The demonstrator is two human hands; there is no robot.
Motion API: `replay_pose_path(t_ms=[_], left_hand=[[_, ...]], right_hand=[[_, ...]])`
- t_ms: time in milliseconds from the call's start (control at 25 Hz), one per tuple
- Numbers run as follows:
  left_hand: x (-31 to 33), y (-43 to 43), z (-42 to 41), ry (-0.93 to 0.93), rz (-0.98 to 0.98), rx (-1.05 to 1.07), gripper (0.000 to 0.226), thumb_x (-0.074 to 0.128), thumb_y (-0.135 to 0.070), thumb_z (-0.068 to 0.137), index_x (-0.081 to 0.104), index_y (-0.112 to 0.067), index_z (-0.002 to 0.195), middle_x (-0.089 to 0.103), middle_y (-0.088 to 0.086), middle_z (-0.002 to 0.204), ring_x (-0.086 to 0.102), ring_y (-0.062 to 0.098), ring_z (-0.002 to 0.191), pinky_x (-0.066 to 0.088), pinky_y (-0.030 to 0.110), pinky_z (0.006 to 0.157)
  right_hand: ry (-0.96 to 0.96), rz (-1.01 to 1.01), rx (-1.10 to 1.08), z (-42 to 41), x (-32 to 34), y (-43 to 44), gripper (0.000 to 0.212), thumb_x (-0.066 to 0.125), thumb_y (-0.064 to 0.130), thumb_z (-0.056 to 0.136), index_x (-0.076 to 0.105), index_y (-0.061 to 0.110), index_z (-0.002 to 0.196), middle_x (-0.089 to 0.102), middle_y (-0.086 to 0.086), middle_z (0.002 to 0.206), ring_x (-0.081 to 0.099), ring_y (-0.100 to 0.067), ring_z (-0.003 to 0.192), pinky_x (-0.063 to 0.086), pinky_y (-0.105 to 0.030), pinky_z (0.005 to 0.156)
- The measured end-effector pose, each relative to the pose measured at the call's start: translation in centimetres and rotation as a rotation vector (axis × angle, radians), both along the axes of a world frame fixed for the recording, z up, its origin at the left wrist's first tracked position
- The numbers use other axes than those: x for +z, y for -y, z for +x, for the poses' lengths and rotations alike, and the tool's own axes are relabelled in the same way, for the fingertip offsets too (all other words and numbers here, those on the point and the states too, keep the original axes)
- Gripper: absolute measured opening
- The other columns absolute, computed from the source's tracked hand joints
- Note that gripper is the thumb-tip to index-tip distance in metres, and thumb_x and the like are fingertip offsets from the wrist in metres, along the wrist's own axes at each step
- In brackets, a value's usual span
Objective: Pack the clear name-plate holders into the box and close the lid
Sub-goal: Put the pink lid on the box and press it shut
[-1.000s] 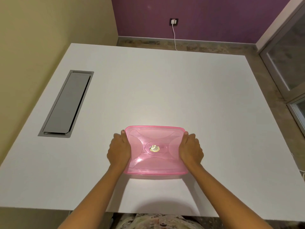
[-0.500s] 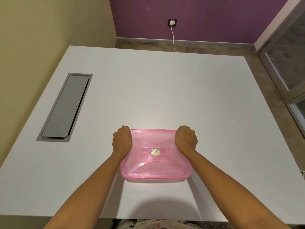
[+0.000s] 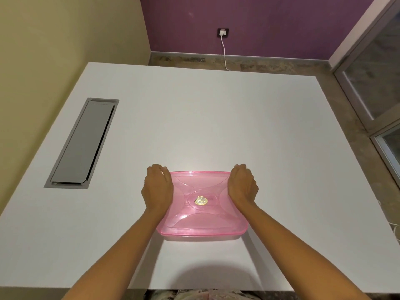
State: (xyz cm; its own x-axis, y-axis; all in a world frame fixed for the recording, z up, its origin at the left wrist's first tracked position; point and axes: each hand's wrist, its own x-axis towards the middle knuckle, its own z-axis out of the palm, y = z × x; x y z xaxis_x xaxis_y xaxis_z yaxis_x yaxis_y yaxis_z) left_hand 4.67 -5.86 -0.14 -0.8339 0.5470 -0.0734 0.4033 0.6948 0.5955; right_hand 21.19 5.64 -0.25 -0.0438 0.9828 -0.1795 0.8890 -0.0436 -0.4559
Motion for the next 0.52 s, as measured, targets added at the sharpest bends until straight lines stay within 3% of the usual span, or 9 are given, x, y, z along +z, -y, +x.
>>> replay_pose_path(t_ms=[80, 200, 360, 520], left_hand=[[-0.3, 2.4, 1.9, -0.029, 0.051, -0.131, 0.034, 0.041, -0.025, 0.097, 0.045, -0.010, 0.127, 0.053, 0.008, 0.130, 0.052, 0.029, 0.115, 0.046, 0.043, 0.089], [-1.0, 5.3, 3.6, -0.007, 0.053, -0.246, 0.057, 0.038, -0.029, 0.098, 0.015, -0.017, 0.149, 0.021, -0.001, 0.157, 0.022, 0.018, 0.143, 0.027, 0.037, 0.113], [-1.5, 5.6, 3.4, -0.079, -0.031, -0.311, 0.063, 0.034, -0.031, 0.098, 0.002, -0.017, 0.150, 0.001, -0.001, 0.160, 0.002, 0.018, 0.147, 0.011, 0.041, 0.120], [-1.7, 5.4, 3.3, -0.070, -0.034, -0.307, 0.063, 0.034, -0.033, 0.098, 0.001, -0.019, 0.150, 0.000, -0.002, 0.160, 0.003, 0.020, 0.147, 0.015, 0.044, 0.119]], right_hand=[[0.009, 0.048, 0.044, 1.4, 0.0, 2.3, 0.034, 0.028, 0.035, 0.101, 0.048, 0.008, 0.106, 0.059, -0.014, 0.104, 0.062, -0.040, 0.090, 0.048, -0.042, 0.074], [0.041, 0.062, 0.072, 3.9, -0.6, 5.7, 0.033, 0.028, 0.040, 0.100, 0.043, 0.013, 0.110, 0.056, -0.011, 0.104, 0.064, -0.037, 0.085, 0.045, -0.037, 0.066], [0.061, 0.061, 0.066, 4.4, -1.2, 6.6, 0.034, 0.028, 0.041, 0.099, 0.042, 0.013, 0.114, 0.054, -0.009, 0.106, 0.064, -0.035, 0.081, 0.039, -0.032, 0.062], [0.084, 0.094, 0.055, 4.3, -1.6, 6.4, 0.034, 0.032, 0.040, 0.099, 0.044, 0.012, 0.114, 0.054, -0.010, 0.106, 0.062, -0.036, 0.086, 0.040, -0.034, 0.061]])
